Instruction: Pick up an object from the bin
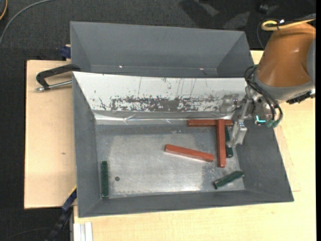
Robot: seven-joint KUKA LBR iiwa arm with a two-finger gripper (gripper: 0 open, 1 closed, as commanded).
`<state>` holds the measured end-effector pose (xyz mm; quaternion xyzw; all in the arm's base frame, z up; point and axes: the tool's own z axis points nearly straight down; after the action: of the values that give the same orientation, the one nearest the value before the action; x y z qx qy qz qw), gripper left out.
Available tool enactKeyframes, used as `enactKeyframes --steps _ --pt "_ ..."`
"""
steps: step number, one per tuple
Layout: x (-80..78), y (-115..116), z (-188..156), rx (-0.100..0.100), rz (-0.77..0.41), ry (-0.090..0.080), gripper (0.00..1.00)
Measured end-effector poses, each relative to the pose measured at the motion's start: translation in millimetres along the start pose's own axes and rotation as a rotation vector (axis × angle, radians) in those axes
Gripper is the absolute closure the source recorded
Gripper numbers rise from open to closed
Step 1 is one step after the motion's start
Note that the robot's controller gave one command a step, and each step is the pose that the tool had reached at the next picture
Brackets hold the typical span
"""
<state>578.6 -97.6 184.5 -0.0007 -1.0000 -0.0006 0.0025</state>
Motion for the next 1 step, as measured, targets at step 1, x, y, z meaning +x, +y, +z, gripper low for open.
enactKeyframes --steps 1 --pt "16.5 25.0 118.3 -0.002 -0.079 0.002 0.0"
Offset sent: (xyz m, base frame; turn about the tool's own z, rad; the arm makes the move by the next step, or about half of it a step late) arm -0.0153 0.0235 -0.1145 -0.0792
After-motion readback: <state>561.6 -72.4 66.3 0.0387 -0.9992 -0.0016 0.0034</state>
